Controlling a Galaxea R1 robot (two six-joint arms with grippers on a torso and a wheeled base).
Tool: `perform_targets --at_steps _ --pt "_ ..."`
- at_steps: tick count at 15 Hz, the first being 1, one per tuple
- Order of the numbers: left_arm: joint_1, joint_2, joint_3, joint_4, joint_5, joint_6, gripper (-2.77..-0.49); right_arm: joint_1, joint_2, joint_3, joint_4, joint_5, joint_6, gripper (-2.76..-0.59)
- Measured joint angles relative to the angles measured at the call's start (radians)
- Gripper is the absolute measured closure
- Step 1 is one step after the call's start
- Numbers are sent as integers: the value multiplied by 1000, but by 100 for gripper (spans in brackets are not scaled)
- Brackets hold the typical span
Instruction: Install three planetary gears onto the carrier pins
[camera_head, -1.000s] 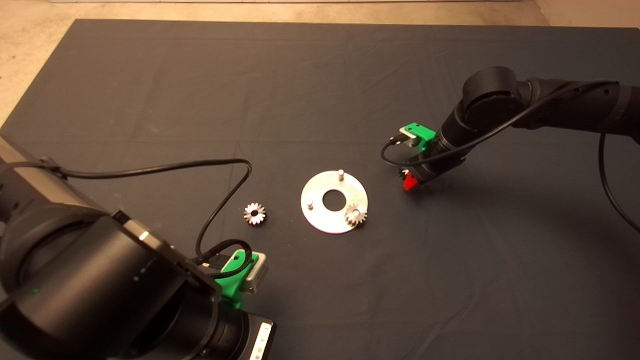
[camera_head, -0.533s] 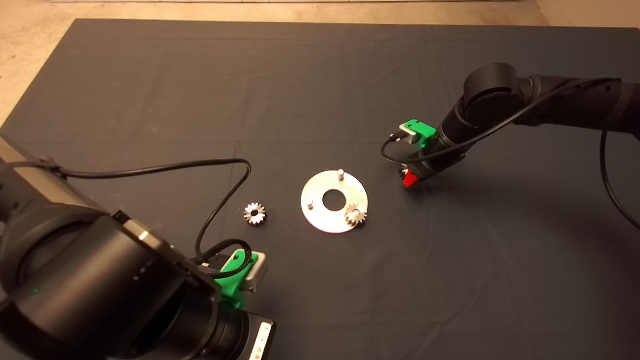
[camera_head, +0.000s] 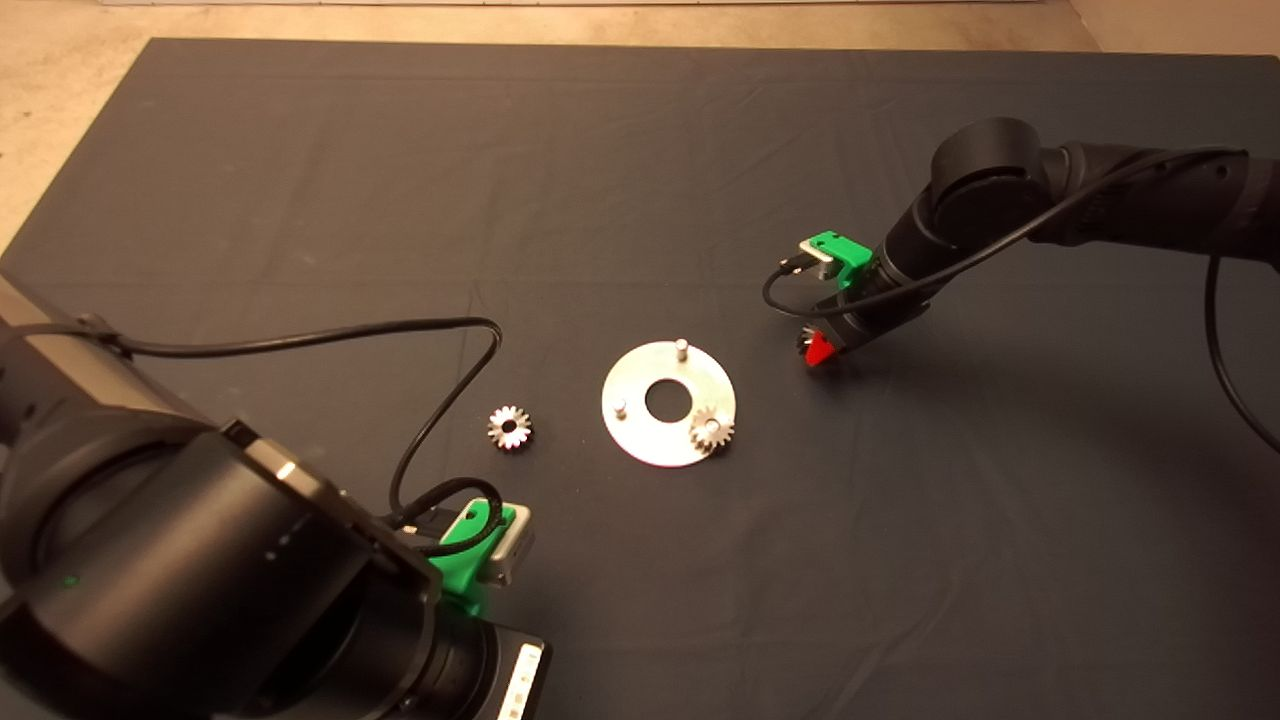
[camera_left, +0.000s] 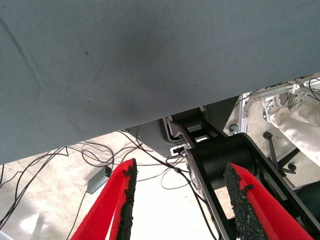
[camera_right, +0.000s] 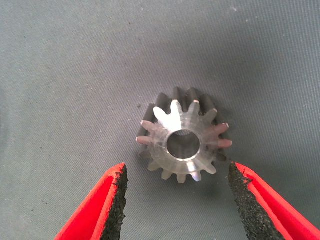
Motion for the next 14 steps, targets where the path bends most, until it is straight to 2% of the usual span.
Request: perform_targets --at_steps 3,5,9,14 --pt "0 0 0 0 0 -1 -118 0 0 -6 0 5 -19 -147" --pt "0 0 0 0 0 -3 -118 0 0 -6 0 28 -33 -147" --pt "0 0 0 0 0 -3 -118 0 0 -17 0 49 -52 -147" --pt "0 -2 0 0 0 -3 -118 0 10 -33 0 53 -78 -147"
